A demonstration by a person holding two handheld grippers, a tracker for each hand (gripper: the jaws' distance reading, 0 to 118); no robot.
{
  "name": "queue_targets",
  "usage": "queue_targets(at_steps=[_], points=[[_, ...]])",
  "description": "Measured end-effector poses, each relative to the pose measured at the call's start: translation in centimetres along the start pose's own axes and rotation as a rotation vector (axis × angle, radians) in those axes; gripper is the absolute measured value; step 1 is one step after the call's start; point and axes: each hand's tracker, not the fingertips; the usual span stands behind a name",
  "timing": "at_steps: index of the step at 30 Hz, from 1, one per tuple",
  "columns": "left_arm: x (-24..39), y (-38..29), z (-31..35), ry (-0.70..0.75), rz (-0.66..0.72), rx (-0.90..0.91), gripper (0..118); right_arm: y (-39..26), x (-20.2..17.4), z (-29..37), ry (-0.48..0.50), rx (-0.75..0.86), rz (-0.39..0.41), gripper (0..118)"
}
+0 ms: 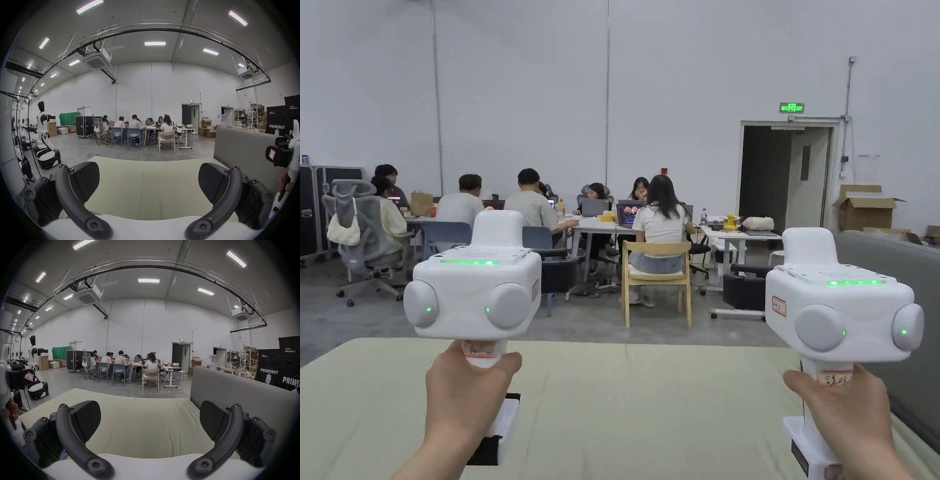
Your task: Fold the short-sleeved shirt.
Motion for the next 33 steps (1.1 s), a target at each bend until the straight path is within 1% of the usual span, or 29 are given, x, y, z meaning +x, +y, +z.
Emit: queue_targets(at_steps=[14, 22, 33], points=[[0.16, -0.67, 0.14, -0.002, -0.034, -0.006, 118, -0.83, 0.27, -0.46, -0.003, -0.026, -0.006, 118], [-0.13, -0.60, -0.18, -0.014, -0.017, -0.019, 118, -0.69, 0.18, -0.46, -0.002, -0.016, 0.010, 118], [-0.26, -0.58, -0.08, -0.015, -0.025, -0.015, 118, -0.29, 0.59, -0.53, 0.003, -0.020, -0.021, 118]])
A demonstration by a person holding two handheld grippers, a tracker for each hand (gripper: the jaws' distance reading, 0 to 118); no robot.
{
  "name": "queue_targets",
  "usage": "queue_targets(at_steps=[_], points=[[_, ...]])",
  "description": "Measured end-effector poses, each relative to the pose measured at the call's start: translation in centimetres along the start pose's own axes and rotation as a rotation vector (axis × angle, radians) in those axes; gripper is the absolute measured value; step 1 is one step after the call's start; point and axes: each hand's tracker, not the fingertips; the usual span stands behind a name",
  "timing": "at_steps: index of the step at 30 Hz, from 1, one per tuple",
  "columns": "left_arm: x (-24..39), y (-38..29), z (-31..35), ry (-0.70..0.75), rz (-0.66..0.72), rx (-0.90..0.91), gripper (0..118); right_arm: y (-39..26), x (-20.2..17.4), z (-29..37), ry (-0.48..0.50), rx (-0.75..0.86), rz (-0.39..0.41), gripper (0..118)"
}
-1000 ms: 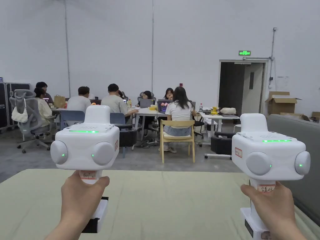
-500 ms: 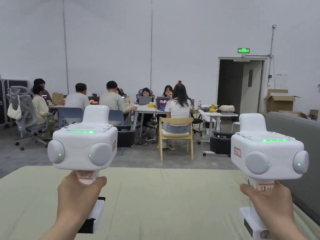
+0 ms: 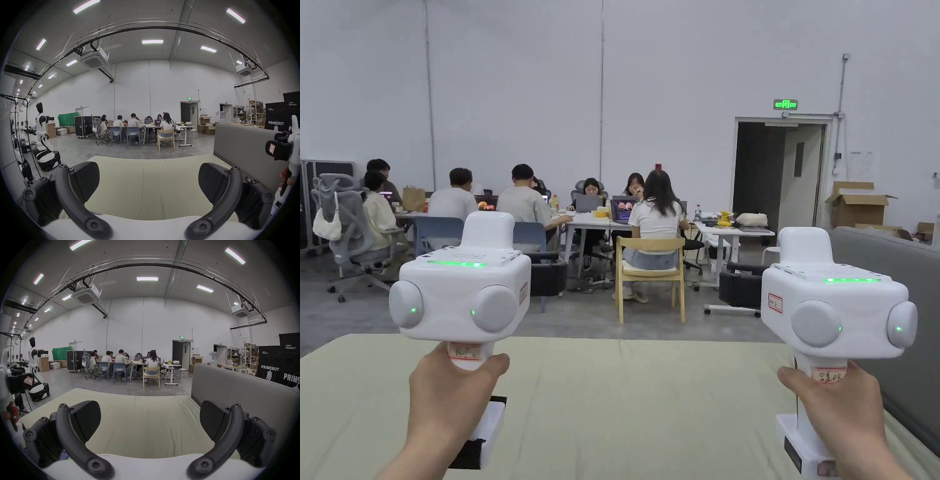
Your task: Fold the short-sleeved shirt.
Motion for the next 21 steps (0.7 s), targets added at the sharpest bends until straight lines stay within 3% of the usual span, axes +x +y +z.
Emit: queue_targets(at_steps=[21], points=[[-0.18, -0.13, 0.07, -0.005, -0.003, -0.005, 118, -0.02, -0.01, 0.04, 0.000, 0.003, 0.007, 118]])
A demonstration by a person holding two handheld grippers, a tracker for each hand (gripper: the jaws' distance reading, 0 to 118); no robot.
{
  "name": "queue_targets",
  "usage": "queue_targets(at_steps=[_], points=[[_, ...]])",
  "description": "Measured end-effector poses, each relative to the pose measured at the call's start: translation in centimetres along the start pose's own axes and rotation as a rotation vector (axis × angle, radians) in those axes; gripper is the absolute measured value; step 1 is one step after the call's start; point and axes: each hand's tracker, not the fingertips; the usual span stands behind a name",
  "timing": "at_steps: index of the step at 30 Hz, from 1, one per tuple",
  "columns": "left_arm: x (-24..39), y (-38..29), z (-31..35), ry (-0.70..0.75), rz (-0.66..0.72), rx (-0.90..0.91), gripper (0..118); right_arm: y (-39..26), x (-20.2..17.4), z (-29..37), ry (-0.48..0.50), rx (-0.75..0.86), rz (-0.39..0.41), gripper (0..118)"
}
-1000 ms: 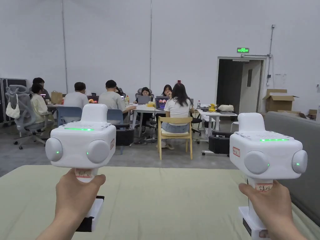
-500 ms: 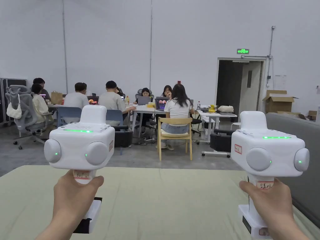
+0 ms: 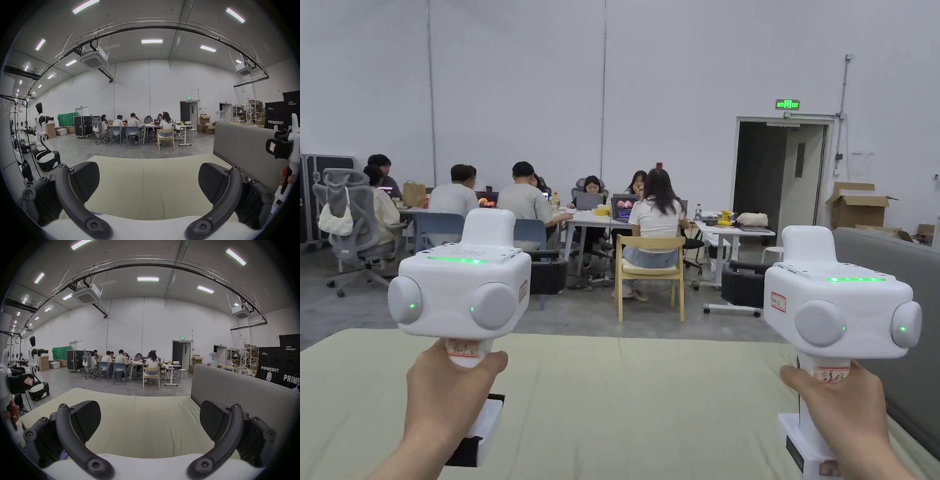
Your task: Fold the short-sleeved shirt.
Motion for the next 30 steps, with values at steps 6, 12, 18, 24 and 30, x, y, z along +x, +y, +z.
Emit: queue_targets(at_steps=[6, 12, 18, 24, 30], points=[[-0.10, -0.09, -0.01, 0.001, 0.000, 0.001, 118, 0.04, -0.10, -0.04, -0.002, -0.001, 0.004, 118], [-0.49, 0.00, 0.03, 0.005, 0.011, 0.001, 118, 0.11, -0.16, 0.10, -0.002, 0.002, 0.009, 118], [-0.48, 0.13, 0.25, 0.000, -0.002, 0.009, 118, -0.02, 0.01, 0.22, 0.006, 0.005, -0.019, 118], [-0.35, 0.02, 0.38, -0.001, -0.004, 0.009, 118, -0.12, -0.13, 0.39, 0.003, 0.006, 0.006, 118], [-0.38, -0.01, 0.39, 0.001, 0.000, 0.004, 118, -0.14, -0.08, 0.38, 0.003, 0.005, 0.008, 118]])
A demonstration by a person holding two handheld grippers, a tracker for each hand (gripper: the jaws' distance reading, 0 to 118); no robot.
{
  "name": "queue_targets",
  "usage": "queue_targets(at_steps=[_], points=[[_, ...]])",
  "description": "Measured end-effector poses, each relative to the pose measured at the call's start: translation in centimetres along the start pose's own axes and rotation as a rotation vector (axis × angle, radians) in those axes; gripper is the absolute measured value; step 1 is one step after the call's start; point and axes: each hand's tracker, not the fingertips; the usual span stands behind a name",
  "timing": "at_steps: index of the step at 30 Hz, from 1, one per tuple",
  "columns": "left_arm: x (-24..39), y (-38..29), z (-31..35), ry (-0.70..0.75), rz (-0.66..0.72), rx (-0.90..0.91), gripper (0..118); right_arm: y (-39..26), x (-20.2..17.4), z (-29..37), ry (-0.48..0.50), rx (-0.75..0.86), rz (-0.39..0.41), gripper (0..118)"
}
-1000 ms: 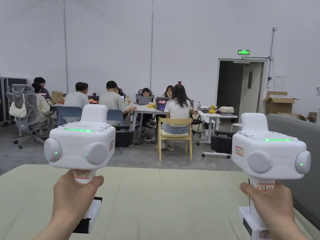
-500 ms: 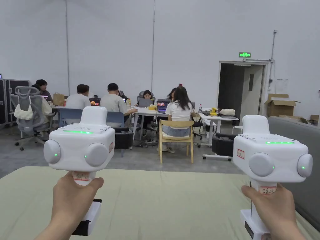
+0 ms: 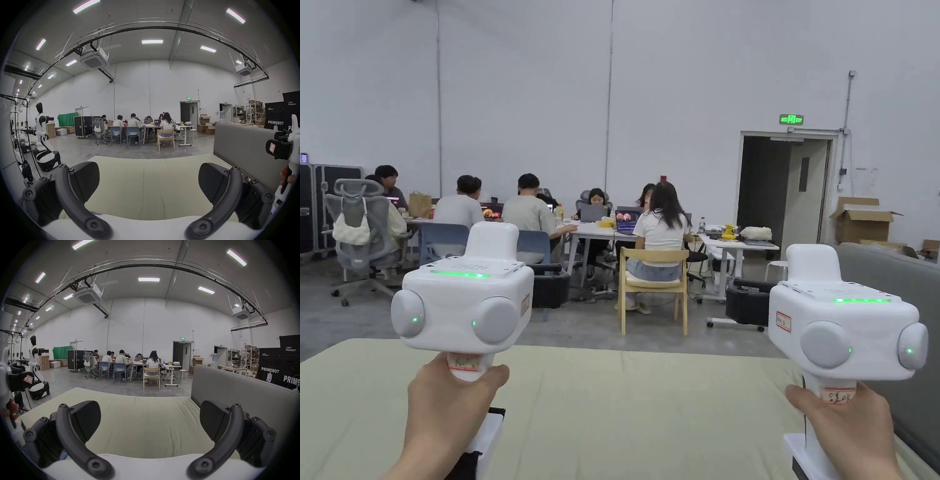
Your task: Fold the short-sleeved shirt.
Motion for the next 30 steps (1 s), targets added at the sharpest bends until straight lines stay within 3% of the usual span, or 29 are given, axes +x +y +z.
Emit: queue_targets(at_steps=[30], points=[[0.48, -0.03, 0.00, -0.017, 0.001, 0.007, 118, -0.37, 0.54, -0.13, -0.003, 0.007, 0.003, 118]])
